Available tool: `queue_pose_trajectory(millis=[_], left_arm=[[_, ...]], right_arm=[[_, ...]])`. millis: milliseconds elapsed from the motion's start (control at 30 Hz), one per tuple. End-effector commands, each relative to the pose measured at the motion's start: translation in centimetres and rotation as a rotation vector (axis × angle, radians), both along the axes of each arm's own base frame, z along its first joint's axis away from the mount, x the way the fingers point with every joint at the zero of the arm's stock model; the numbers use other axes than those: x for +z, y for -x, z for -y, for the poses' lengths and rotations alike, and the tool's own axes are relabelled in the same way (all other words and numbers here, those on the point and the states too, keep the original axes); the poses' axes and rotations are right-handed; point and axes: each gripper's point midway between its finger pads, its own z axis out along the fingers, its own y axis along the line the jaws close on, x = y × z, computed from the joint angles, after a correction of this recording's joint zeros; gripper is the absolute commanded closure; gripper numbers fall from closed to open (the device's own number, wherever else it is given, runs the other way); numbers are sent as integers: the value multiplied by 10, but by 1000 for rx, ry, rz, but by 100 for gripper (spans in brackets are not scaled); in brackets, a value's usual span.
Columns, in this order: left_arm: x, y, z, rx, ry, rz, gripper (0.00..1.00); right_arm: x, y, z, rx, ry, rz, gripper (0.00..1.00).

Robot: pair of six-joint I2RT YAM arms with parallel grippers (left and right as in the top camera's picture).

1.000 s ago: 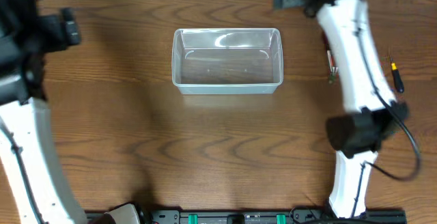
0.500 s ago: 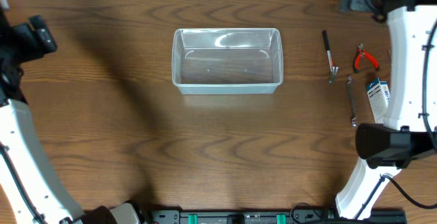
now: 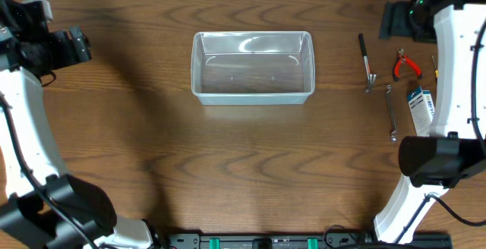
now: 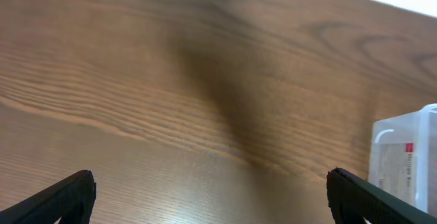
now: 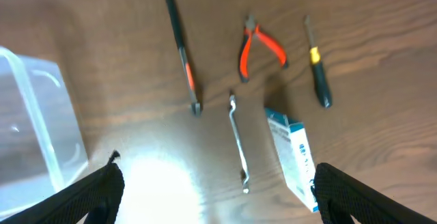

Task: Pack container
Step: 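Lower the right gripper onto the black-handled tool near the pliers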

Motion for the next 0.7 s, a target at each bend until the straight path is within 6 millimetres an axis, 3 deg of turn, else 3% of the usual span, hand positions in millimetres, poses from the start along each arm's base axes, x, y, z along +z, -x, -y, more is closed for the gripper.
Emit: queue_pose_trajectory(millis=[0,200,667], left_arm=[[-4,-5,1,-5,21,-6,2],[-9,-6,0,-5,25,-15,2],[-9,-6,0,-5,25,-15,2]], right_arm=[[-27,4,-6,19,-8,-76,10],[-63,12,-6,19,-11,-160,8],[-120,18,-8,21,-22,-233,4]])
